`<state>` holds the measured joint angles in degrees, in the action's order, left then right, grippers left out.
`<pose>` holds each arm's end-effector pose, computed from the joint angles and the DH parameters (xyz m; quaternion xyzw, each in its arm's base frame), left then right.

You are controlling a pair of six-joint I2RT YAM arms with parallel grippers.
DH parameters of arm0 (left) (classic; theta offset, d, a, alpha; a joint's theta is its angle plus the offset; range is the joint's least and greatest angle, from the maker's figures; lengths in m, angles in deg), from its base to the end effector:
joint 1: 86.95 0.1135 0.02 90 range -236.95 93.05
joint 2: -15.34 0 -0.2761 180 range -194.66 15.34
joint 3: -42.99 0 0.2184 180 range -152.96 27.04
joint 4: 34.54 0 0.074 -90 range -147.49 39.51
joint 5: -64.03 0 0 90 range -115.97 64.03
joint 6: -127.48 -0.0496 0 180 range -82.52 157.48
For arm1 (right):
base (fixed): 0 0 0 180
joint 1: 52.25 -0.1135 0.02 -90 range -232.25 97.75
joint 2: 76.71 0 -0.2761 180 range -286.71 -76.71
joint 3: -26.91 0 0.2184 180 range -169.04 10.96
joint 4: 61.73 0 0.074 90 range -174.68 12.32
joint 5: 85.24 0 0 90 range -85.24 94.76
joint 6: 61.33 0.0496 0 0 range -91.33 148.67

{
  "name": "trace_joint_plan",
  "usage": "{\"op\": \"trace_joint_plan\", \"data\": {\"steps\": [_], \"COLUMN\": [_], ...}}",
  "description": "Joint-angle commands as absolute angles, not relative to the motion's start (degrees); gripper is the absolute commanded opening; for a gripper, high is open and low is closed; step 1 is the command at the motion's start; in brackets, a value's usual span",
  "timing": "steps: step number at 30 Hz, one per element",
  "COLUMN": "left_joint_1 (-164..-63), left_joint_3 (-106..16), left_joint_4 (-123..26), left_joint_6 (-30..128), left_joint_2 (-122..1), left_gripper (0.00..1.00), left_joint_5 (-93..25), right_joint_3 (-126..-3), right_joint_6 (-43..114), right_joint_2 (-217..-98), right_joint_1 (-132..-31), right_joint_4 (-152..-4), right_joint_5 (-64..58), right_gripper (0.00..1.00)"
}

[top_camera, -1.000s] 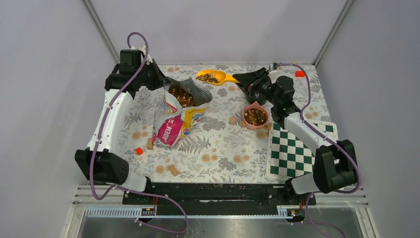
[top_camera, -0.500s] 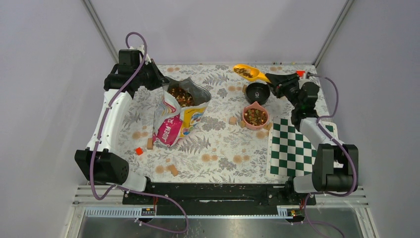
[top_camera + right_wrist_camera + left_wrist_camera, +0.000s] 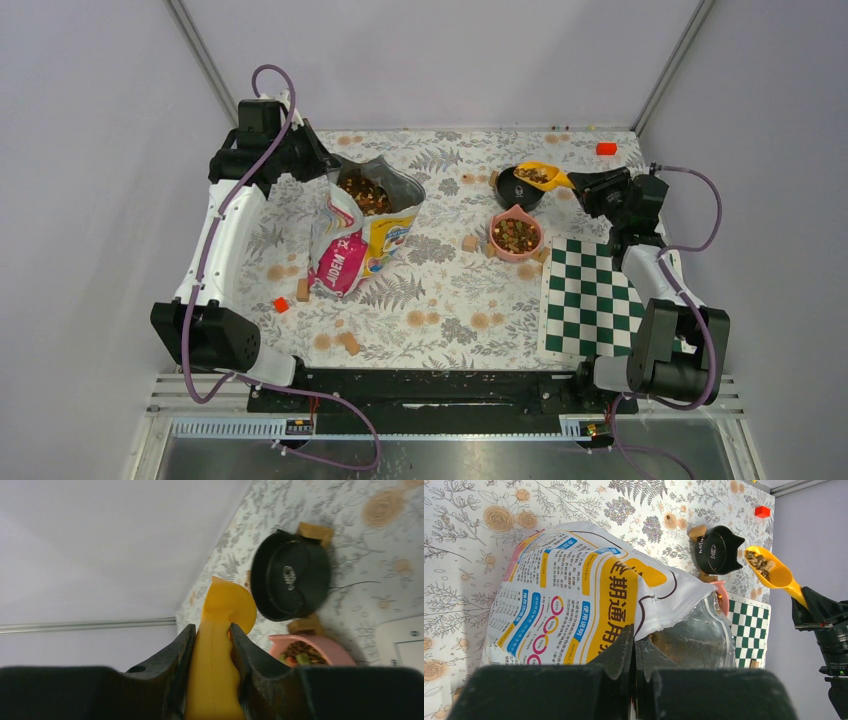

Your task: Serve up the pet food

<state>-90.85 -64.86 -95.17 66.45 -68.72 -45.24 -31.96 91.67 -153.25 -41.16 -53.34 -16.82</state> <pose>0.2862 -0.0359 0.4038 -0.1183 0.8769 -0.2684 0.3808 0.2806 -0.0364 0.2964 0.3542 0.6705 0.4067 0.5095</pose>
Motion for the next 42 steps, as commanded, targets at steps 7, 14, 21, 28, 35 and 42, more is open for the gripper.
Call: {"op": "trace_joint_plan", "data": {"steps": [7, 14, 21, 28, 35, 42], "left_joint_1": [-89.94, -89.85, -89.85, -89.89, -89.87, -89.94], "left_joint_3": [-66.54, -66.33, -65.93, -65.85, -65.37, -64.14], "left_joint_4": [-89.87, -89.81, -89.92, -89.8, -89.86, -88.24], "left_joint_6": [66.77, 66.88, 66.74, 66.81, 67.37, 68.86], "left_joint_2": [-64.73, -65.06, -64.46, -64.16, -63.99, -63.66], "left_gripper": [0.0, 0.0, 0.0, 0.0, 0.0, 0.0], "left_joint_5": [-46.89, -47.05, -47.05, -47.16, -48.66, -50.76], "right_joint_3": [-38.68, -45.73, -52.49, -59.34, -61.78, -59.23], "right_joint_6": [70.06, 60.24, 52.82, 46.65, 51.46, 65.63], "right_joint_2": [-153.86, -155.33, -157.99, -158.39, -152.5, -149.08], "right_joint_1": [-41.39, -46.98, -54.76, -59.75, -59.81, -60.86], "right_joint_4": [-65.94, -72.98, -80.62, -87.08, -87.17, -68.79], "right_joint_5": [-7.66, -0.31, 13.39, 19.7, 4.79, -25.64], "right_gripper": [0.0, 0.0, 0.0, 0.0, 0.0, 0.0]}}
